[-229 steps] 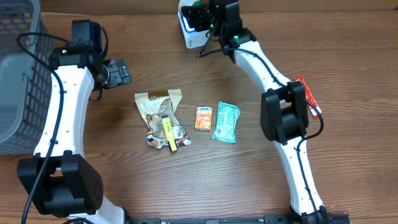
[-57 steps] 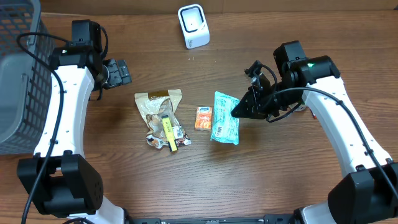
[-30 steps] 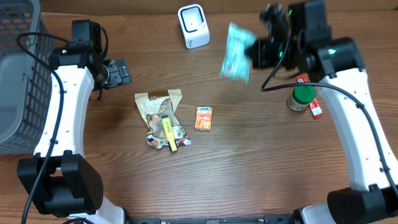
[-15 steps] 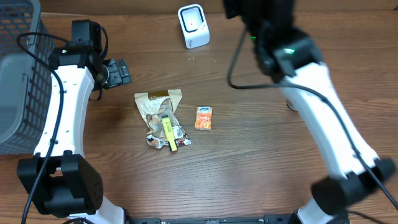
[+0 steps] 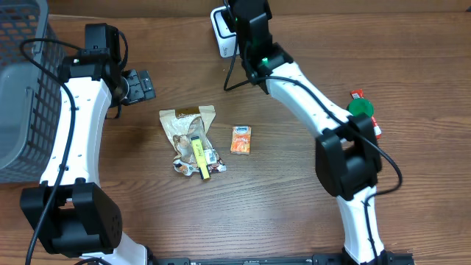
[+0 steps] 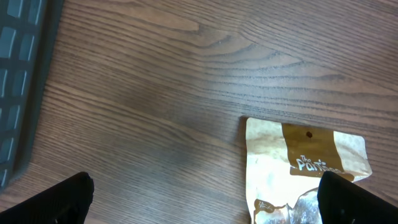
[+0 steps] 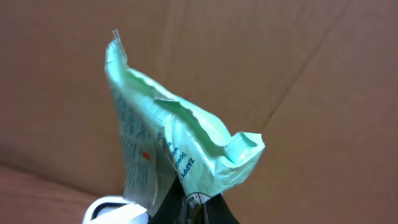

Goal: Scan the item barcode
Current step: 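Lift the wipes pack and carry it to the white scanner, then hold the green wipes pack in front of the scanner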

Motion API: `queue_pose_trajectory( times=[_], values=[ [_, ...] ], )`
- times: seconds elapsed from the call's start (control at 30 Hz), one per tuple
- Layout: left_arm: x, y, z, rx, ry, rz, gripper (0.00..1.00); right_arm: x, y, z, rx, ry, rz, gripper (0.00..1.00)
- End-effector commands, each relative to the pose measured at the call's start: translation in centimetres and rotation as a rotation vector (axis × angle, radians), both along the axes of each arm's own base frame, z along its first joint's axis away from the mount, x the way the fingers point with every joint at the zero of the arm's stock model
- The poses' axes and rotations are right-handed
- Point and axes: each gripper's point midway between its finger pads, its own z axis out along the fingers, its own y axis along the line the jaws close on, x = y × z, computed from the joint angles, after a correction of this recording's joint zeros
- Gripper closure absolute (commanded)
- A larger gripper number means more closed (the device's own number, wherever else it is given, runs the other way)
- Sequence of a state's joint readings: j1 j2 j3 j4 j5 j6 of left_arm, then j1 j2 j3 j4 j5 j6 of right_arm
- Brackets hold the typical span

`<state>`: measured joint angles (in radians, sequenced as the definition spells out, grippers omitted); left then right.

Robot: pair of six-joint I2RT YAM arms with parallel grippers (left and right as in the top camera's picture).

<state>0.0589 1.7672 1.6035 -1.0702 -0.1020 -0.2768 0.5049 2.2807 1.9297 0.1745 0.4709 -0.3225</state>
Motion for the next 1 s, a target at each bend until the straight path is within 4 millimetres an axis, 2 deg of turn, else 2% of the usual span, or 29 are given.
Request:
queue_pose_trajectory(
  times=[0.0, 0.27, 0.4, 0.63, 0.97],
  values=[
    [0.3, -0.2, 1.1, 0.014, -0.028, -0.027, 0.0, 0.9, -0.4, -1.6, 0.002, -0.024, -0.063, 0.96],
    [0.3, -0.2, 1.1, 0.014, -0.029, -0.027, 0.0, 1.9, 0.3, -7.1, -0.006, 0.007, -0.062, 0.96],
    [0.3, -0.2, 1.1, 0.014, -0.028, -0.026, 0.0, 2.0, 0.4, -8.9, -0.021, 0.033, -0.062, 0.96],
    [0.3, -0.2, 1.1, 0.014, -0.028, -0.026, 0.0, 1.8, 0.8, -9.7, -0.033, 0.051, -0.058, 0.96],
    [0.3, -0.2, 1.1, 0.014, -0.028, -0.026, 0.0, 0.2, 3.6, -11.1, -0.071, 0.108, -0.01, 0.96]
  ],
)
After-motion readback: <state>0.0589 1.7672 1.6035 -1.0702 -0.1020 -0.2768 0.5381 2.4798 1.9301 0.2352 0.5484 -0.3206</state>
